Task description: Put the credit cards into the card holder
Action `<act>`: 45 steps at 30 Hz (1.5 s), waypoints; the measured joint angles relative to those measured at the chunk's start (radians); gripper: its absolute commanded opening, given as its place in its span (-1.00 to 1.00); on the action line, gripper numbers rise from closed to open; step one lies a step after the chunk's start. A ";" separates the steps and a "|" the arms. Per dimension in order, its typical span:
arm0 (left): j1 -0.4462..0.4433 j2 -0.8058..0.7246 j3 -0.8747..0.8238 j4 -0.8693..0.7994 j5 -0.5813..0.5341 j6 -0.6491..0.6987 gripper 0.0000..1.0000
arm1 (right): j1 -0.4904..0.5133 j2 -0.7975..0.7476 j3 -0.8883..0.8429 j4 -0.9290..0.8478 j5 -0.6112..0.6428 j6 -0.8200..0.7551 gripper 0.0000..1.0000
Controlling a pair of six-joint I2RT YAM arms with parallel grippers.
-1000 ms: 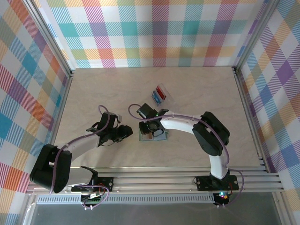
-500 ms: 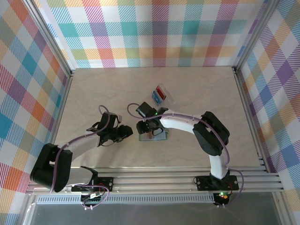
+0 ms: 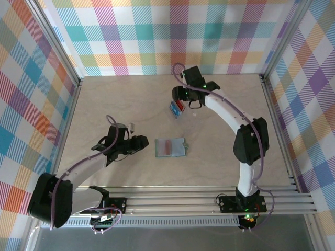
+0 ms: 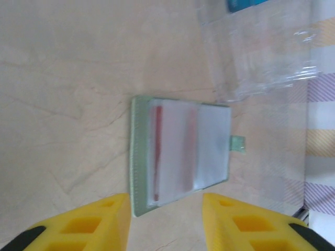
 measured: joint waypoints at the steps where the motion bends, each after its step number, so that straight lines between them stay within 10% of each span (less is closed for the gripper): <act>1: 0.000 -0.019 -0.006 0.010 -0.001 0.004 -0.06 | -0.011 0.034 0.039 -0.016 -0.011 -0.013 0.18; 11: 0.000 -0.098 -0.052 0.067 -0.002 0.019 0.98 | -0.037 0.245 0.203 -0.155 -0.115 -0.113 0.18; 45: 0.000 -0.125 -0.074 0.092 -0.011 0.014 1.00 | -0.033 0.321 0.318 -0.262 -0.160 -0.202 0.07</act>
